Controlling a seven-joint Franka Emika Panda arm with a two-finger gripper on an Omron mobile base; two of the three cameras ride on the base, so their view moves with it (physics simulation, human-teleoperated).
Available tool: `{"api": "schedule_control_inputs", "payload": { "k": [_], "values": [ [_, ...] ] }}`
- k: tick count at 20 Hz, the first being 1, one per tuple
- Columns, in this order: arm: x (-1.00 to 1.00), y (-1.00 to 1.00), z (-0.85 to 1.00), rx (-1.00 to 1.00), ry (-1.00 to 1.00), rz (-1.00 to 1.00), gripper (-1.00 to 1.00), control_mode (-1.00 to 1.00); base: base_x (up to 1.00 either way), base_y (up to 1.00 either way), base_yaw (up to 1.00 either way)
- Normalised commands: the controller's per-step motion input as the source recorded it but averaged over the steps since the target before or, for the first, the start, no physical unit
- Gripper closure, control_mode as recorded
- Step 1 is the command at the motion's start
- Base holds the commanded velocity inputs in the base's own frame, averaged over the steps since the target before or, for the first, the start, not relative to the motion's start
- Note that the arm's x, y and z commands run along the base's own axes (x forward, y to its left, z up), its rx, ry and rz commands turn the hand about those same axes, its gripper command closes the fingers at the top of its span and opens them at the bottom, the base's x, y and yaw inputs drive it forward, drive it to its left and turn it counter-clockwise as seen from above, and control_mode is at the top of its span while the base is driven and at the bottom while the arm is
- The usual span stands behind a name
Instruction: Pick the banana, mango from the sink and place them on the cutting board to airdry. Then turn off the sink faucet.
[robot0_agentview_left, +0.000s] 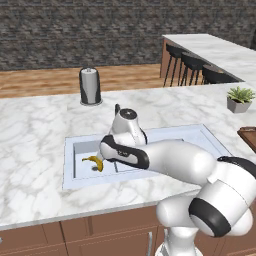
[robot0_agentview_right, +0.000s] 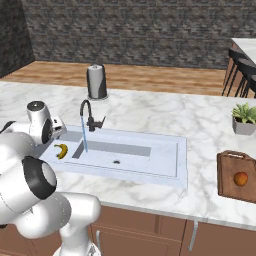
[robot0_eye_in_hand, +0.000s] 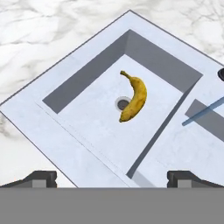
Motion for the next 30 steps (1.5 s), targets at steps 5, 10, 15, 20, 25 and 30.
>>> {"api": "schedule_control_inputs", "payload": {
  "k": [5,10,15,20,25,30],
  "values": [
    [0.09,0.01,-0.13,0.0,0.0,0.0,-1.0,-1.0,0.0,0.0,0.0],
    [0.08,0.0,-0.08,0.0,0.0,0.0,-1.0,-1.0,0.0,0.0,0.0],
    [0.06,0.05,-0.07,0.0,0.0,0.0,-1.0,-1.0,0.0,0.0,0.0],
    [0.0,0.05,-0.11,0.0,0.0,0.0,-1.0,-1.0,0.0,0.0,0.0],
    [0.05,0.03,-0.13,0.0,0.0,0.0,-1.0,-1.0,0.0,0.0,0.0],
    [0.06,0.0,-0.09,0.0,0.0,-0.01,-1.0,-1.0,0.0,0.0,0.0]
  ]
}}
